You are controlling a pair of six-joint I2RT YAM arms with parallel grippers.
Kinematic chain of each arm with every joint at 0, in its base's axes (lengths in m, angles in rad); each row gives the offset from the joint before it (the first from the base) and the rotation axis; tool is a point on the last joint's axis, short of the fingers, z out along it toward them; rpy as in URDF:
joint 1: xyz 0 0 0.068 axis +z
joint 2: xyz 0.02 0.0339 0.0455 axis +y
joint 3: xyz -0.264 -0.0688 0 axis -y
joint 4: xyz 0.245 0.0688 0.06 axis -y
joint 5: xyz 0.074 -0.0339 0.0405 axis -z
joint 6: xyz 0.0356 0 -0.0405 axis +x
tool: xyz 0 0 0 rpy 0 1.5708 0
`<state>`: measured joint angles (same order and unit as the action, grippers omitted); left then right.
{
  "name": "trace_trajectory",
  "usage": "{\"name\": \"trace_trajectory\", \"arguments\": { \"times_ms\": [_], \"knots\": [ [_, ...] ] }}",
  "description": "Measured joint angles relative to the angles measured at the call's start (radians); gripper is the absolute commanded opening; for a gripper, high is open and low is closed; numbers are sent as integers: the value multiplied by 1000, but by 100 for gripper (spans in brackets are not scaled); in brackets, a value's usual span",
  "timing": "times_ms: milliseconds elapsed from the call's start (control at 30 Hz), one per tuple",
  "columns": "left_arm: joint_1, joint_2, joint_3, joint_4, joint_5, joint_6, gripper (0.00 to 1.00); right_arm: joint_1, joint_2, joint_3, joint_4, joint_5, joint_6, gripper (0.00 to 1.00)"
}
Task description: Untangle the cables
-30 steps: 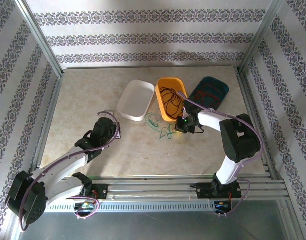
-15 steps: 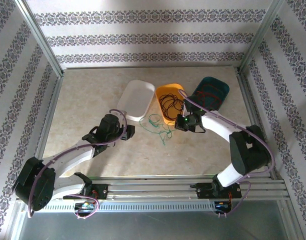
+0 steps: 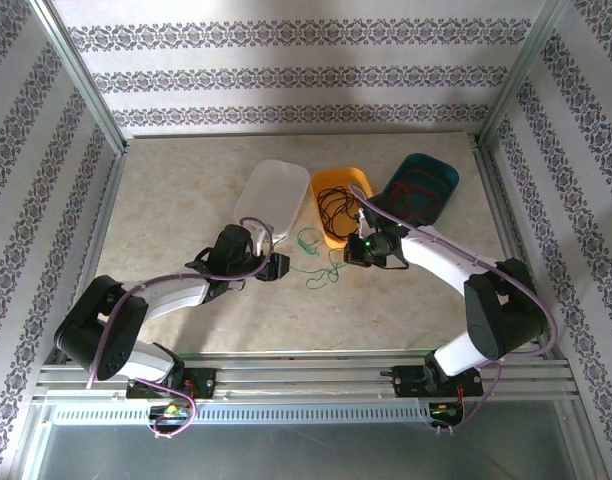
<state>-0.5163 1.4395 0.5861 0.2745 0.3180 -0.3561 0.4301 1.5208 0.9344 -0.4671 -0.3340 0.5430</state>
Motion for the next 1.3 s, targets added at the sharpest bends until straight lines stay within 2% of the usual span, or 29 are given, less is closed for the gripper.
{"name": "trace_trajectory", "arguments": {
  "times_ms": [67,133,233,300,367,400,433,533,733,933,1167,1300],
  "knots": [
    [0,20,17,15,13,0,55,5,-2,-6,7,-24,-4,0],
    [0,42,29,35,22,-3,46,11,-3,-16,16,-55,-11,0],
    [0,70,37,53,30,-6,13,17,-3,-34,27,-87,-18,0],
    [0,84,38,55,37,-5,0,18,-3,-44,30,-100,-19,1],
    [0,89,39,55,46,-7,0,18,-3,-49,29,-102,-19,17],
    [-1,89,41,54,49,-5,0,18,-3,-49,27,-101,-18,31],
    [-1,89,45,52,51,-3,0,18,-3,-49,26,-100,-20,39],
    [-1,88,61,38,57,2,0,27,-3,-50,19,-74,-27,48],
    [-1,84,69,-10,59,17,0,132,-47,-50,-24,50,-62,48],
    [-1,71,69,-38,59,24,0,236,-44,-33,-40,77,-114,45],
    [-1,53,69,-47,59,32,0,242,103,42,-42,83,-161,37],
    [-1,48,69,-53,59,36,0,242,163,73,-42,77,-182,36]
  ]
}}
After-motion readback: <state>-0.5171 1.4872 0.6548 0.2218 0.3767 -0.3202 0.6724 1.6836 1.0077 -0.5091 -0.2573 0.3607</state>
